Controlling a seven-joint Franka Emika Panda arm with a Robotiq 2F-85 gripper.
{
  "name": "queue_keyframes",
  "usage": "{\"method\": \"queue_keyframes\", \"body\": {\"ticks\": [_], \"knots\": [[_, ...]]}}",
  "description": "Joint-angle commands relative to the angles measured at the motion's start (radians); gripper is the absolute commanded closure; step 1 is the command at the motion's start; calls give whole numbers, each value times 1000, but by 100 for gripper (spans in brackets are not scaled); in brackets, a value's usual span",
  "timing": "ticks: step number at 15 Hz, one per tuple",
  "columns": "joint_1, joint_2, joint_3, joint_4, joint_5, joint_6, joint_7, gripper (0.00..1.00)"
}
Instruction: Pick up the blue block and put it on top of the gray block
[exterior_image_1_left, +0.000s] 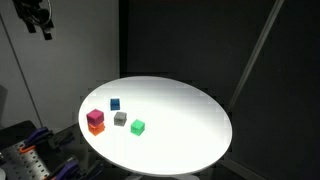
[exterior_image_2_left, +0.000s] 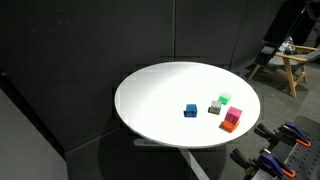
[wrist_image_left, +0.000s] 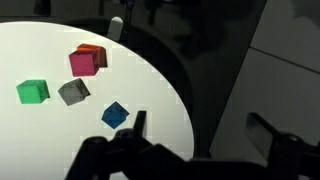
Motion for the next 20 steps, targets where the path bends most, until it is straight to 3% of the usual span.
{"method": "queue_keyframes", "body": {"ticks": [1,12,20], "knots": [[-32,5,3,9,-10,29,8,0],[-135,138,-31,64,-52,157,13,0],[-209,257,-49,114,-83,197,93,0]]}}
